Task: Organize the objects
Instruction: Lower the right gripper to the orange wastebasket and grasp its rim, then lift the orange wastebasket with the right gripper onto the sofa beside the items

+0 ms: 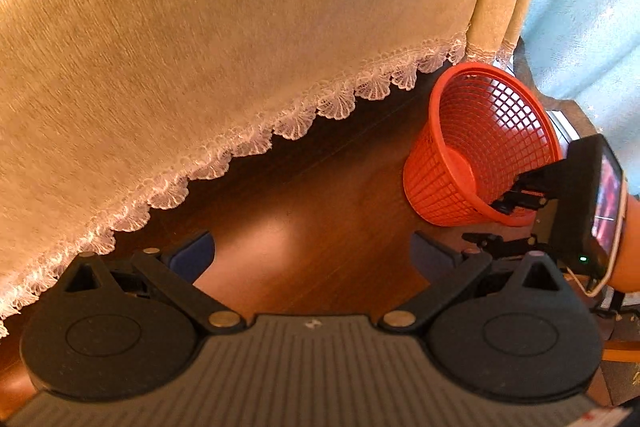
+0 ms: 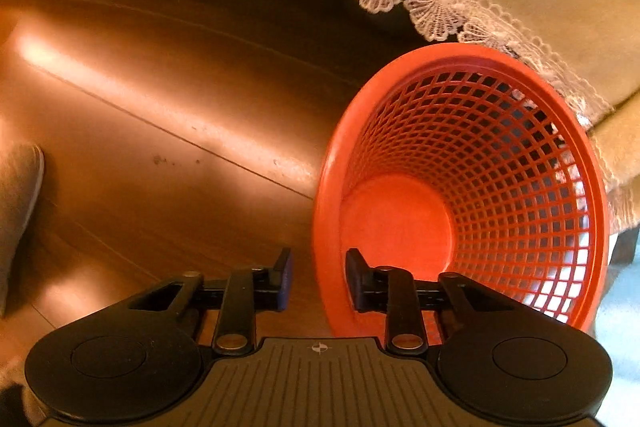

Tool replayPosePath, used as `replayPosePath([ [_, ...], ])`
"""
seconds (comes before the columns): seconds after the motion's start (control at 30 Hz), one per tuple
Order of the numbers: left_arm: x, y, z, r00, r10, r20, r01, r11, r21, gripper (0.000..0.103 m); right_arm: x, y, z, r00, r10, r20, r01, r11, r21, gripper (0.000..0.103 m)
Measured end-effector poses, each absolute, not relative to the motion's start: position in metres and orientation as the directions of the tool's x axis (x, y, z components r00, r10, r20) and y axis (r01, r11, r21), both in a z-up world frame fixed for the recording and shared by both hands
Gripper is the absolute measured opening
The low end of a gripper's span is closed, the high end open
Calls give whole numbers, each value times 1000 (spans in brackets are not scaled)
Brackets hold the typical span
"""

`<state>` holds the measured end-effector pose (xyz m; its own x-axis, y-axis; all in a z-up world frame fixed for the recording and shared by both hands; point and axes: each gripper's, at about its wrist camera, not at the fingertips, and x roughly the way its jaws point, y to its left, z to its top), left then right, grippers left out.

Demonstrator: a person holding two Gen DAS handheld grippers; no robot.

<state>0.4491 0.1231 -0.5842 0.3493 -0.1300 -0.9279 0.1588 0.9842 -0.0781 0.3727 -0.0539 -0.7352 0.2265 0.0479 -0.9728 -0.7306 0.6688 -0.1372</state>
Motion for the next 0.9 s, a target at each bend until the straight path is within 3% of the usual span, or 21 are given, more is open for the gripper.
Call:
replayPosePath([
  [0.27, 440, 121, -578, 327, -133, -936, 148, 985, -88, 102, 377, -53, -733, 222, 29, -975, -781, 604, -159, 3],
  [0.5, 436, 125, -547, 319, -122, -940, 146, 986, -78, 102, 374, -43, -698, 227, -29, -974, -827, 522, -208, 2],
  [0.67, 434, 137, -484, 315, -130, -940, 122, 988, -96, 102, 366, -29, -617, 231, -70, -970, -832, 502, -234, 2],
  [0.9, 442, 170, -349, 345, -164, -924, 97, 986, -139, 102, 360, 0, -464, 248, -119, -961, -830, 485, -274, 2],
])
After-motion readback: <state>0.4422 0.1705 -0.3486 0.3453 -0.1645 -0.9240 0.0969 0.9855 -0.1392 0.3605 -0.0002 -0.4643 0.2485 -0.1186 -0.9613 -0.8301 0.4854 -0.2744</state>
